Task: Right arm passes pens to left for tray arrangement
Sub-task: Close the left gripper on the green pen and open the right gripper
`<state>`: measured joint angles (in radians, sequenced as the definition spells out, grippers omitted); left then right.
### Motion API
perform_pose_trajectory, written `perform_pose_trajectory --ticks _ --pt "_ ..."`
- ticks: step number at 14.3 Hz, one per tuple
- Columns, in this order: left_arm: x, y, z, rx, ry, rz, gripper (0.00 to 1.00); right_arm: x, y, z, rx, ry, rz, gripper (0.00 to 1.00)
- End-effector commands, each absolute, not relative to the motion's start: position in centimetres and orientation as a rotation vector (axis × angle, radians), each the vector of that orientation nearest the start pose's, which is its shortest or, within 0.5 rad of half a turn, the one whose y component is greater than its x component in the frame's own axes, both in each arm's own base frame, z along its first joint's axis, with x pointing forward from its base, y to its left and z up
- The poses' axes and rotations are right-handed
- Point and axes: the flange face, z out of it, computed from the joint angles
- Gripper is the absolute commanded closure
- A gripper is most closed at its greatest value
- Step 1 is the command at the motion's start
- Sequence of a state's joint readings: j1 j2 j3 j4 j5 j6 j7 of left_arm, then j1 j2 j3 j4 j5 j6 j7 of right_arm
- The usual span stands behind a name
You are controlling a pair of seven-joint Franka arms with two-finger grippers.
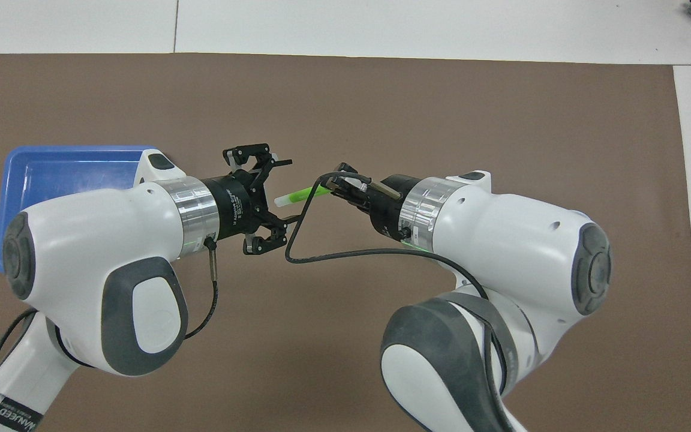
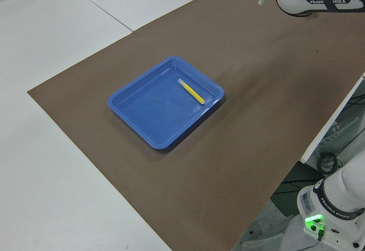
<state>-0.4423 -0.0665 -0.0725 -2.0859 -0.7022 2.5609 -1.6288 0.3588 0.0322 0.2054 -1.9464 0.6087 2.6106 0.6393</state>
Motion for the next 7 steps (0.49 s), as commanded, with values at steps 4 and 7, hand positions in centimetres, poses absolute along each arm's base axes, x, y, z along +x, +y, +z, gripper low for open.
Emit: perform_pose_trajectory --ticks 4,7 --pt "49.9 -27.0 51.3 1.556 1.769 -0.209 0.13 51.8 30.8 53.4 -2.303 0.626 -0.296 1.0" --pt "49.7 -28.2 50.6 1.545 1.768 -0.2 0.13 51.7 30.8 53.3 -2.304 0.627 -0.295 1.0"
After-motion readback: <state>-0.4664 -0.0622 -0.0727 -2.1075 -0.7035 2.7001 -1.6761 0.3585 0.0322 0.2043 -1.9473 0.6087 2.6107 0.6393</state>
